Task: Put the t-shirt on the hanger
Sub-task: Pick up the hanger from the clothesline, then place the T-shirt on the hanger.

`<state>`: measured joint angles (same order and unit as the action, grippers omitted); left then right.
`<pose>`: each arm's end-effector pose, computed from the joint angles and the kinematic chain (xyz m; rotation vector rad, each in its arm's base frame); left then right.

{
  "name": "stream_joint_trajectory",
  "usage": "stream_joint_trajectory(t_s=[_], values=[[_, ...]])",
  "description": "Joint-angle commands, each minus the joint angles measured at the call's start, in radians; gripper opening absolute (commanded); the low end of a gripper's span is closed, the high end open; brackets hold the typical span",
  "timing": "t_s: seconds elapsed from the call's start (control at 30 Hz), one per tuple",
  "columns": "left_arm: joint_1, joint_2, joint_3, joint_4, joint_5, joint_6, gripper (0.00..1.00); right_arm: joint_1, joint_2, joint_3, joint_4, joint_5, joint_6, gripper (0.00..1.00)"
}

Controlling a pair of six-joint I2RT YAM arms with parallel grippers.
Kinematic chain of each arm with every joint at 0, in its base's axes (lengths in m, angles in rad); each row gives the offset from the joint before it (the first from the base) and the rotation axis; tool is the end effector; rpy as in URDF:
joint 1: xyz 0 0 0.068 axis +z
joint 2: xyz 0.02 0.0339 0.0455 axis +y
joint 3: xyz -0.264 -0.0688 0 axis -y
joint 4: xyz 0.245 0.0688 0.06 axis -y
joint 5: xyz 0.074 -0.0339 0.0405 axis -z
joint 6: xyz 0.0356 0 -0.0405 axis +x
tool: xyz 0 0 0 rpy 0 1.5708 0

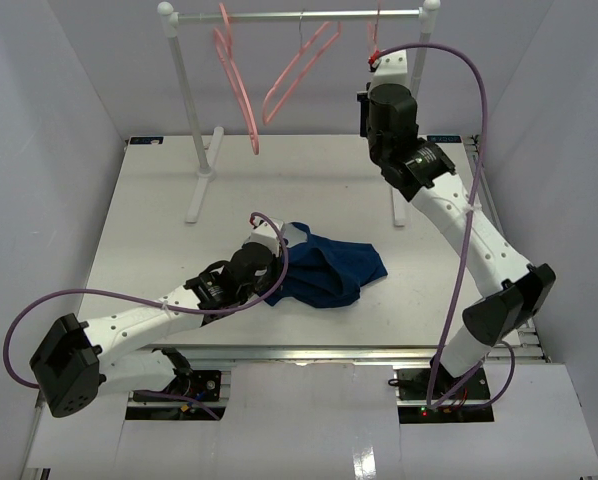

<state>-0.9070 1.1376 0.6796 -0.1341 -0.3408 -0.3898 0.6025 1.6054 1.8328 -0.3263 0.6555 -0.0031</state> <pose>0.1601 -0.1854 0.2386 0.3579 2.1205 -0.3950 0.3056 0.1839 0.4809 -0.0067 1.6499 -0.0906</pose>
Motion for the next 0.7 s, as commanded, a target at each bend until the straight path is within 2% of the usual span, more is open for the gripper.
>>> stream_joint_trajectory(t_s=[0.0, 0.2, 0.4, 0.5, 0.6, 0.67], values=[[-0.004, 0.003, 0.008, 0.015, -0.013, -0.006, 0.00, -0.003, -0.125, -0.111, -0.056, -0.058, -0.020, 0.08], [-0.002, 0.065, 0.070, -0.016, -0.005, -0.041, 0.00, 0.003, -0.359, -0.352, -0.212, -0.270, 0.041, 0.08], [0.043, 0.105, 0.146, -0.052, 0.096, -0.107, 0.00, 0.052, -0.694, -0.689, -0.223, -0.423, 0.044, 0.08], [0.057, 0.136, 0.197, -0.083, 0.100, -0.110, 0.00, 0.053, -0.851, -0.784, -0.227, -0.617, 0.008, 0.08], [0.074, 0.155, 0.246, -0.111, 0.096, -0.109, 0.00, 0.054, -1.008, -0.840, -0.242, -0.670, 0.045, 0.08], [0.091, 0.170, 0.284, -0.132, 0.099, -0.110, 0.00, 0.054, -1.059, -0.866, -0.272, -0.701, 0.072, 0.08]])
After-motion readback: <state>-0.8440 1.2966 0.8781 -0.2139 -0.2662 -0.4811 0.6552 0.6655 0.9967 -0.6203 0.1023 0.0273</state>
